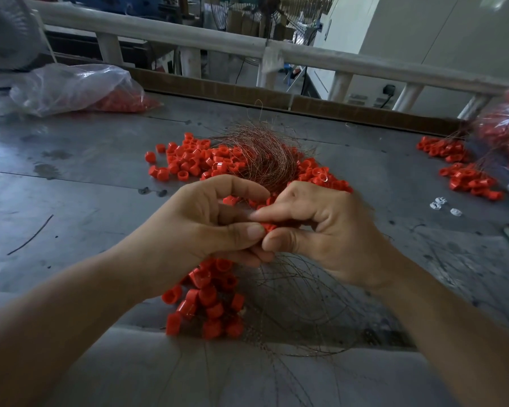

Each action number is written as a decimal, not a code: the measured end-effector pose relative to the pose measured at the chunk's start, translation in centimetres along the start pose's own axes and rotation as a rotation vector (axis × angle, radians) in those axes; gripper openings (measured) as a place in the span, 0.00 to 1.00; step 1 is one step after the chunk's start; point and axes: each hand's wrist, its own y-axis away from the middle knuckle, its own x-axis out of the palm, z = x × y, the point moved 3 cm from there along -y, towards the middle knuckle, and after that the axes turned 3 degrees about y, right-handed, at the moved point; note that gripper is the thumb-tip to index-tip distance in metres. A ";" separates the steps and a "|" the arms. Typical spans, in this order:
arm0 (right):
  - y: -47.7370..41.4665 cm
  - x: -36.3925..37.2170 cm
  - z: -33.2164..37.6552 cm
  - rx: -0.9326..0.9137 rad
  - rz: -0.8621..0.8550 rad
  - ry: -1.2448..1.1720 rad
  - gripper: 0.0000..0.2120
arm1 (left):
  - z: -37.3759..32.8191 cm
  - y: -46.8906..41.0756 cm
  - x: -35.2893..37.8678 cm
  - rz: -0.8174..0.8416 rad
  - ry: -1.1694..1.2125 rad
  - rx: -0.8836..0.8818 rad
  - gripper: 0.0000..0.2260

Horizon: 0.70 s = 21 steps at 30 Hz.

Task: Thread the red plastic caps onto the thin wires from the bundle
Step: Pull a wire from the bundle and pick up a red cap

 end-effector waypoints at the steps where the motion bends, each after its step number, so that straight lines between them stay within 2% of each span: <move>1: 0.0 0.0 0.0 -0.016 0.014 0.020 0.15 | 0.0 -0.1 0.1 0.004 0.008 -0.006 0.18; 5: 0.0 -0.1 0.3 -0.067 -0.023 0.099 0.11 | -0.1 0.0 0.2 0.009 0.031 0.023 0.21; 10: 0.2 0.3 0.5 -0.091 -0.029 0.202 0.06 | -0.2 0.5 0.7 -0.051 -0.249 0.147 0.26; 14: 0.3 0.4 1.0 -0.105 -0.053 0.227 0.03 | -0.3 0.6 1.2 -0.030 -0.218 0.196 0.28; 16: 0.4 0.6 1.2 -0.113 -0.071 0.228 0.01 | -0.4 0.7 1.2 -0.011 -0.191 0.213 0.26; 21: 0.5 0.9 1.2 -0.089 -0.082 0.212 0.01 | -0.4 1.0 1.2 -0.009 -0.206 0.204 0.27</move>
